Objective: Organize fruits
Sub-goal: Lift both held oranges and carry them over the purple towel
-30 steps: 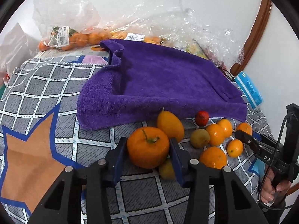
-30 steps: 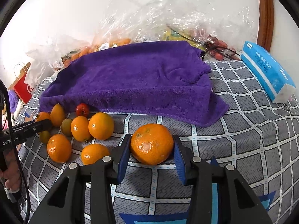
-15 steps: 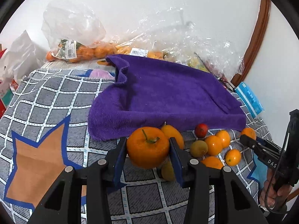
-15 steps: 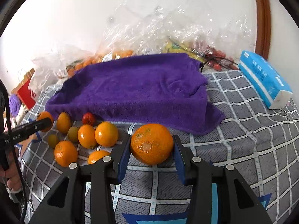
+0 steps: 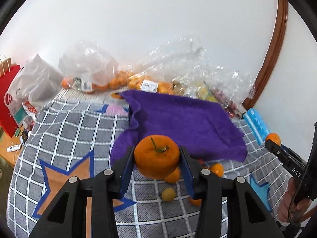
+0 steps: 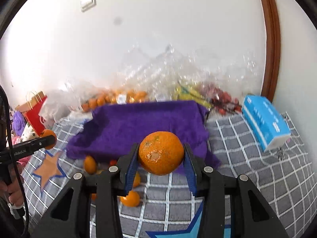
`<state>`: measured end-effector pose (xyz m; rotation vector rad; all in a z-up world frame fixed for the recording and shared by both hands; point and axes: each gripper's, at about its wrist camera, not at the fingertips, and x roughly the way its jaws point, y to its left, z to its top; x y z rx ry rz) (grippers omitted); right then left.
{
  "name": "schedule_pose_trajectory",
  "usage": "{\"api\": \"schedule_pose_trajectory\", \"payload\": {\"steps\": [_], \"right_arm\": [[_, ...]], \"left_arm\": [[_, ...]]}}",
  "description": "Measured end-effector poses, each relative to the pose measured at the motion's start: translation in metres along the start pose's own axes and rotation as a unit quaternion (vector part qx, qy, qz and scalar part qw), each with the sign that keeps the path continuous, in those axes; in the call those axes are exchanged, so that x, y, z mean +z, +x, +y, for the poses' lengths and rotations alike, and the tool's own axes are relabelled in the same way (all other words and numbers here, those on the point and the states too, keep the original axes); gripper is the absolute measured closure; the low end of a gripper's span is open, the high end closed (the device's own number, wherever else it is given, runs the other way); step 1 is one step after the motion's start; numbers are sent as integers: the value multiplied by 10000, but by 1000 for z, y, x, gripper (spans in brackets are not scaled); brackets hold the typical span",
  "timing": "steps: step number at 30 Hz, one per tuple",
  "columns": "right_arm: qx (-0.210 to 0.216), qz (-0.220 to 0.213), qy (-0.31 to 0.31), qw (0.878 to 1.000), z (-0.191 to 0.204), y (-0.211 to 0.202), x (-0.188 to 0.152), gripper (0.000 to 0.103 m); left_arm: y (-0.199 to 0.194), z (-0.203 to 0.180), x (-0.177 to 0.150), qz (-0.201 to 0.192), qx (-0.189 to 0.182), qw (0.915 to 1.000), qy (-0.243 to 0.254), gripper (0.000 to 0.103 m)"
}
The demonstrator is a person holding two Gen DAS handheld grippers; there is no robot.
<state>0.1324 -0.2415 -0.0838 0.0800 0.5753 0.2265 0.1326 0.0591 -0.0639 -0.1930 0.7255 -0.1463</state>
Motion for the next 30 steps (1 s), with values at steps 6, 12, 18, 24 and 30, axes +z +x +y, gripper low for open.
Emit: {"api": "schedule_pose_trajectory", "payload": {"steps": [6,12,18,24,30], "right_arm": [[-54,-49,-8,10000,6,-1,16,60],[7,-104,30,9999,7,11,29,60],[-29,-82,90,9999,-2,38,42,60],[-47,148,173,9997,-12,77,36,60],[-118,470,91,9988,-17,102,22,60]], "left_arm": [[3,-15,14,-143,121,9996,207,60],[28,-26,25,-141,130,9995,270,60],[57,-32,37,-114,169,9995,259,60],[87,-35,36,-101,410,9984,380,60],[109,-30,22,-48,562,9976,402,60]]}}
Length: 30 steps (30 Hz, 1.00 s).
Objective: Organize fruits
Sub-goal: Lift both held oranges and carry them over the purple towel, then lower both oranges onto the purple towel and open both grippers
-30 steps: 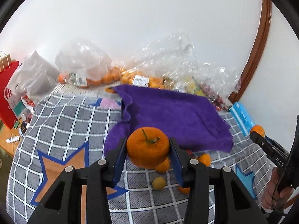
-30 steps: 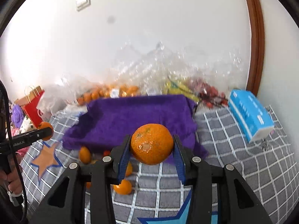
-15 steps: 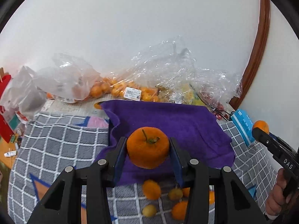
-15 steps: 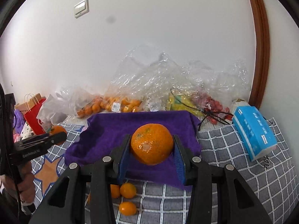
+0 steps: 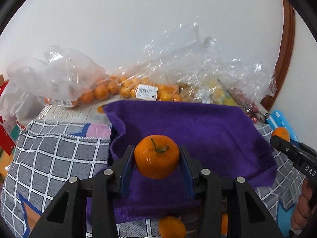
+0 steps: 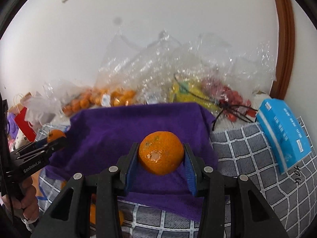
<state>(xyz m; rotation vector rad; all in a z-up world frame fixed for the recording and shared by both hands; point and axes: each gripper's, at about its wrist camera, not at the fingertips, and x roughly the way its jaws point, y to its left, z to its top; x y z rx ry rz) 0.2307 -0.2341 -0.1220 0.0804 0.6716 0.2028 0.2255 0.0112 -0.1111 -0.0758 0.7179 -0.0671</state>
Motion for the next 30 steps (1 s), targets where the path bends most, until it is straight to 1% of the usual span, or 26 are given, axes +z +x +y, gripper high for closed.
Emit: {"api": "schedule_pose_trajectory", "payload": {"steps": [5,11,13,18,21,24,30], "right_arm": [[10,37,26,10000,-5,7,-4,60],[9,47,89,9999,-10,11,-6,60],[-22,74,89,9999,-11,13,-6,60],[-2,256,109,9996,-12,27,-11,60],[-58,358,69,9993,-12,34,-16,60],[-39,400,79,9992,-13,39,-20,60],[32,505,107,9987,-15,46,-26,60]], "left_arm": [[6,-3,-5,-48,15,9999,112,60],[0,-10,-4,-262,2,9992,292,60],[1,-11,-4,-238,-15,9992,312,60],[13,-3,-5,11,-189,9998,106,60],[16,3,-6,86,-383,9992,-70,60],[16,5,-5,120,-495,9986,-168,60],[16,7,-7,110,-564,9981,-211,60]]}}
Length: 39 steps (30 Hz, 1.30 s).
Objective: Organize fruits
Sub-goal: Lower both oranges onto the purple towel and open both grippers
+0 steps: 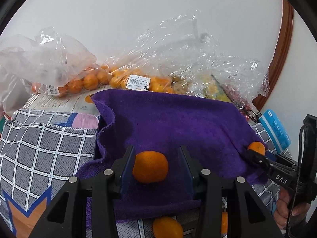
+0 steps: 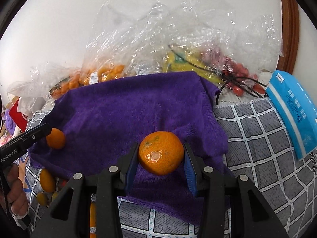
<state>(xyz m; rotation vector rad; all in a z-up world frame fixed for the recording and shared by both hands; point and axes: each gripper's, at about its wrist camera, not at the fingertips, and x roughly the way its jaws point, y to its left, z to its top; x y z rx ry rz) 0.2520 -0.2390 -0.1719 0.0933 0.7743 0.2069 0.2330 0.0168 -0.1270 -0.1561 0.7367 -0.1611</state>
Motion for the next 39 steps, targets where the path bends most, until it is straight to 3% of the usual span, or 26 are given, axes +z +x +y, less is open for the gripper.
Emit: {"api": "schedule_pose_trajectory", "payload": {"steps": [4,9,14,25,32,39], "right_arm": [[7,55,-40,10000,2,4,-1,60],[-19,26,-75,10000,3,3,-1,59],[1,-161,-38,9999,3,-7,0,47],[-139,-460,-97,9988,6,-24,2,47],[-144,-900,48,9958,6,-45,5,47],[-323,-901,-195,9952,23,-60,10,51]], "left_arm": [[2,0,-1,42,-23,10000,13,60],[0,1,0,0,16,10000,-10,50],[-5,0,0,-97,60,9999,-18,47],[-5,4,-2,-155,350,9991,-156,47],[-15,-1,-3,-425,369,9984,-50,47],[-31,-7,3,-509,233,9984,15,47]]}}
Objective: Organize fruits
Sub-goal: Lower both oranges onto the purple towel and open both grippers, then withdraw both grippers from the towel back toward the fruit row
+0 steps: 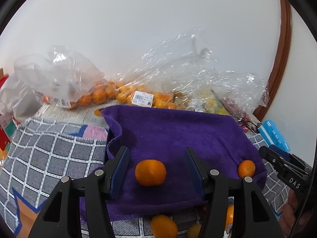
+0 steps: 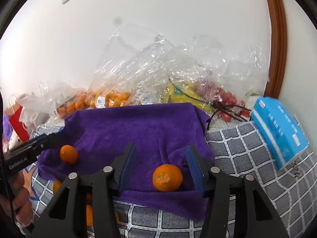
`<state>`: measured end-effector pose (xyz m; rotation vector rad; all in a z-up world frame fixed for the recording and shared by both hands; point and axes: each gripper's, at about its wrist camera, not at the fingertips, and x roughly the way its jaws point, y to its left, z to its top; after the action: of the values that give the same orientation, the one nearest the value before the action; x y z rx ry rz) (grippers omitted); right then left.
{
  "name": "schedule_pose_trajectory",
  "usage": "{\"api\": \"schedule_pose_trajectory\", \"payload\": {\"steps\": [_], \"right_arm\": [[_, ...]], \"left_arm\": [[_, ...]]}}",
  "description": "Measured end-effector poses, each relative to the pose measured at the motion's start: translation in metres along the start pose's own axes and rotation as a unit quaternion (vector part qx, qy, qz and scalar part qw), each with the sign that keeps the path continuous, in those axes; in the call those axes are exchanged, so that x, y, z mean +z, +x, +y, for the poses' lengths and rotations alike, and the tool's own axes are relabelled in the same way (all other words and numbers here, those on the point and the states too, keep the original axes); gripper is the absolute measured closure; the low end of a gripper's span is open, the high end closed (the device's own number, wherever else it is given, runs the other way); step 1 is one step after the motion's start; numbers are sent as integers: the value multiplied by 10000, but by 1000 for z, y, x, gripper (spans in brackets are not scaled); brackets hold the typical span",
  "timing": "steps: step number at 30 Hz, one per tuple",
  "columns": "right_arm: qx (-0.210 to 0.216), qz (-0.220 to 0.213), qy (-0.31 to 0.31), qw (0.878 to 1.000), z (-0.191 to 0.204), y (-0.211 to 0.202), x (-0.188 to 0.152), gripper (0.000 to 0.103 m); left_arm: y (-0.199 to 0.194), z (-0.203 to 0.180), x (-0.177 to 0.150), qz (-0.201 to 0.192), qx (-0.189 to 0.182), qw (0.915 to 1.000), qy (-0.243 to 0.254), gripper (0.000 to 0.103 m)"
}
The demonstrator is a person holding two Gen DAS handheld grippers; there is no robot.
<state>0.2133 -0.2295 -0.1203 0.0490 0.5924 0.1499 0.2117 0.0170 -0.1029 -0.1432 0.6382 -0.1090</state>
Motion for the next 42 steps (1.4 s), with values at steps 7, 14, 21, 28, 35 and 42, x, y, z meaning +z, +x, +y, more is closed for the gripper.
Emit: {"api": "schedule_pose_trajectory", "payload": {"steps": [7,14,21,28,35,42], "right_arm": [[45,-118,-274,9995,24,-64,3,52],[-3,-334,-122,9994,35,-116,-18,51],[-215,-492,-79,9985,41,-143,-45,36],[-130,-165,99,9997,38,-149,-63,36],[160,180,284,9993,42,-134,-83,41],[230,511,334,9979,49,-111,-98,44]], "left_arm": [[-45,-11,6,-21,-160,9995,255,47],[-84,-14,-15,13,-149,9992,365,47],[-108,-4,-44,190,-96,9990,383,47],[-118,10,-65,396,29,9986,358,47],[-120,32,-82,536,143,9978,359,44],[-101,56,-85,823,203,9963,123,44]]}}
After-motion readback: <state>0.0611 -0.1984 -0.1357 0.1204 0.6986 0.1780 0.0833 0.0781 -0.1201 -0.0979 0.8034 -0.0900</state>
